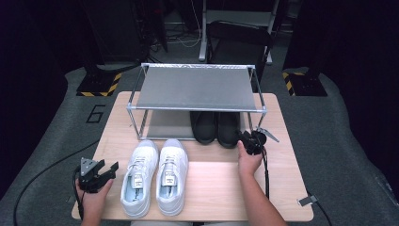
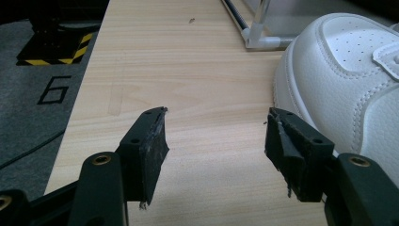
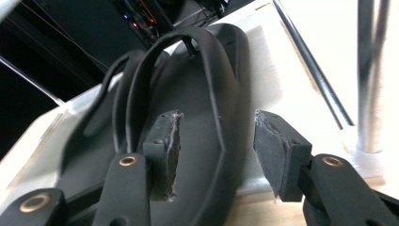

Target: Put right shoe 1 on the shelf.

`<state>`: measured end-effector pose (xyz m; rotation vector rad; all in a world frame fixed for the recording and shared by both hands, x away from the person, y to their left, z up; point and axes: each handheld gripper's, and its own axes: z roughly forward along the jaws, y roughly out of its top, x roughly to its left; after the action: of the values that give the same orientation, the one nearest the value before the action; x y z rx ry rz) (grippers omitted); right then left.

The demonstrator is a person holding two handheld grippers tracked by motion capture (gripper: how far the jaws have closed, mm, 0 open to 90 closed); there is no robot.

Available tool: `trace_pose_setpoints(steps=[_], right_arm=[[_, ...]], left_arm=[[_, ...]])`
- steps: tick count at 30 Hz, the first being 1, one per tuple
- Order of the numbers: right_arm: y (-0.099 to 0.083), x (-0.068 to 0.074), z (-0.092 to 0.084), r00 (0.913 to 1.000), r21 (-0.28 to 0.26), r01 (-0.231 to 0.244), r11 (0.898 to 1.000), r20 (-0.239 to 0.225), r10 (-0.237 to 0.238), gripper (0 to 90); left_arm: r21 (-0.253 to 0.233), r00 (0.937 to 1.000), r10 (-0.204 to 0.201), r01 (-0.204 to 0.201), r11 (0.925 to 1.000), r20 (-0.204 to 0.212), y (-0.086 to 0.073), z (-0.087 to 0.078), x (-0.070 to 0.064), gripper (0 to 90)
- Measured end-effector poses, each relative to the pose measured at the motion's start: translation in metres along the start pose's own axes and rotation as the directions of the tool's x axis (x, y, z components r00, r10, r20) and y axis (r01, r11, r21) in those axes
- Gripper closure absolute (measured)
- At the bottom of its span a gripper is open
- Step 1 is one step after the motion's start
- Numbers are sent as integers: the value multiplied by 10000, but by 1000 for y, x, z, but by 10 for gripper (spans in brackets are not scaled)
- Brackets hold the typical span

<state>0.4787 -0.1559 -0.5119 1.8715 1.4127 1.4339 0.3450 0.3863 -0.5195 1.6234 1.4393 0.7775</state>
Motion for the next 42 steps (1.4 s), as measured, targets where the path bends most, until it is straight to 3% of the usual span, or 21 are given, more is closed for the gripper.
trace_pose_setpoints(steps=[14, 16, 23, 29, 32, 36, 42], right_arm=[[-2, 9, -26, 9993, 288, 324, 9991, -212, -318, 464], [-3, 10, -33, 9978, 229, 513, 9984, -426, -503, 458], [-9, 11, -41, 9954, 496, 861, 9951, -467, -838, 442], [-19, 14, -53, 9855, 673, 1593, 9849, -693, -1547, 424], [-21, 17, -61, 9748, 919, 2174, 9717, -704, -2115, 406], [-24, 21, -73, 9621, 777, 2638, 9614, -933, -2564, 393], [-28, 21, -87, 9523, 1009, 2931, 9508, -1194, -2809, 395]], left_arm=[[182, 10000, 13, -15, 9998, 88, 1, -2, -1, 392], [172, 9999, -21, 19, 9998, 119, 1, -2, -1, 394], [231, 9996, -84, 77, 9997, 282, 3, -5, -3, 394], [320, 9992, -168, 157, 9994, 349, 5, -3, -3, 396], [343, 9982, -331, 314, 9989, 500, 8, -3, -4, 381], [551, 9964, -295, 252, 9982, 798, 14, -3, -7, 377], [457, 9937, -150, 100, 9989, 1108, 23, -6, -13, 377]])
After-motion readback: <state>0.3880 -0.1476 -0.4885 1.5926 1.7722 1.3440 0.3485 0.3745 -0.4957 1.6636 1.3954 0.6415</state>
